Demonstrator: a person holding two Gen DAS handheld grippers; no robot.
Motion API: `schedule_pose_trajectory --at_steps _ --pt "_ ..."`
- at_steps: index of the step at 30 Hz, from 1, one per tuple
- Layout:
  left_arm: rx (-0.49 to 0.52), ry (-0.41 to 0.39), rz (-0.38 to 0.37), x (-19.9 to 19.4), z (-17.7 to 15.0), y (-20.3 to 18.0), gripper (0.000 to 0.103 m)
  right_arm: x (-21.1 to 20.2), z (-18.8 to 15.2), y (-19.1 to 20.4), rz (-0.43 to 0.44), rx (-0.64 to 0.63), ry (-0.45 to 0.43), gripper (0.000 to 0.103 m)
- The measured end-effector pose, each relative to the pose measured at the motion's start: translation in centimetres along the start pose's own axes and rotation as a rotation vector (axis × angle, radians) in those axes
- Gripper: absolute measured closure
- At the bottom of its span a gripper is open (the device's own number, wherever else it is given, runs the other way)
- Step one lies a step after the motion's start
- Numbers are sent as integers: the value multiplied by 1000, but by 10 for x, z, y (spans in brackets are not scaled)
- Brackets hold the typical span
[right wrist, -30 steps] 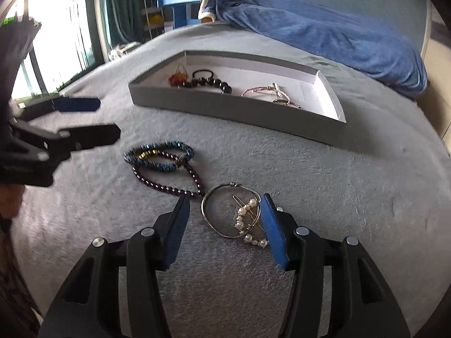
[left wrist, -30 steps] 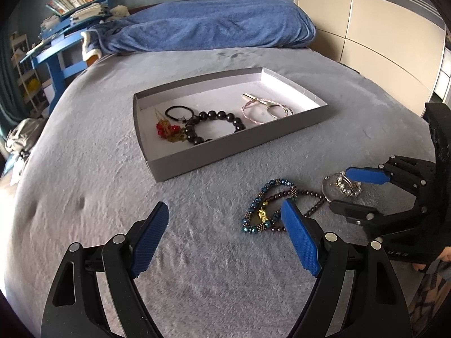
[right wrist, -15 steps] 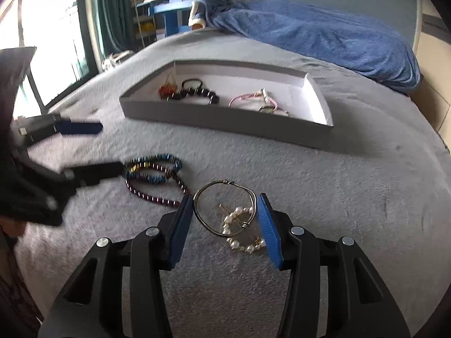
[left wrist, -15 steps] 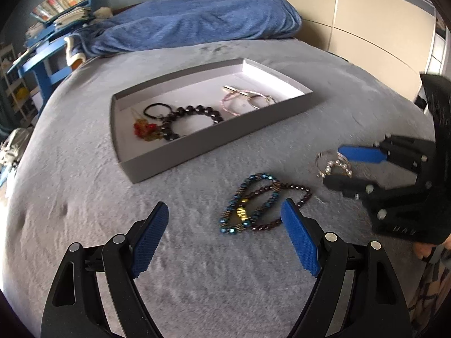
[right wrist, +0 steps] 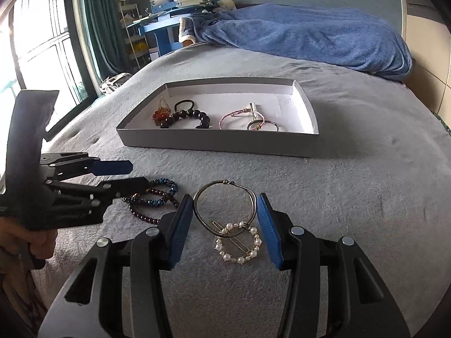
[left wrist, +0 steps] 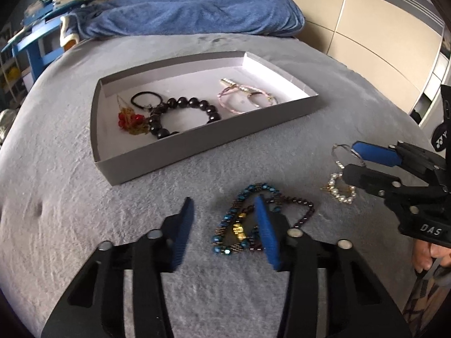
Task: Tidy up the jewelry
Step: 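Grasp the blue-black beaded bracelets with the left tool while the right tool grasps the silver hoop bracelet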
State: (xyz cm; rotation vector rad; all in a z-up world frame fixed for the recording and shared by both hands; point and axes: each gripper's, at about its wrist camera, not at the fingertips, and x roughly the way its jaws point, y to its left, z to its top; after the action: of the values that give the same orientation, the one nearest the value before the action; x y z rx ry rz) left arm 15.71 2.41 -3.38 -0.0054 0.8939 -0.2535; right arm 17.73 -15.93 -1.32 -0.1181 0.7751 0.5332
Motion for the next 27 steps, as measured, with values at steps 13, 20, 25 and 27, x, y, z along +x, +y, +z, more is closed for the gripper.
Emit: schedule_pose_trajectory --at_steps 13,20,25,27 --pt "62 67 32 2 -17 -6 74 -1 3 -4 15 34 -11 56" --pt "95 73 26 17 -5 -10 78 -2 3 -6 17 45 -10 56" --pt "109 62 41 21 -2 -13 96 -2 3 -6 17 46 -11 56" --pt "113 45 39 16 -2 -14 96 -1 3 -8 17 49 -14 56"
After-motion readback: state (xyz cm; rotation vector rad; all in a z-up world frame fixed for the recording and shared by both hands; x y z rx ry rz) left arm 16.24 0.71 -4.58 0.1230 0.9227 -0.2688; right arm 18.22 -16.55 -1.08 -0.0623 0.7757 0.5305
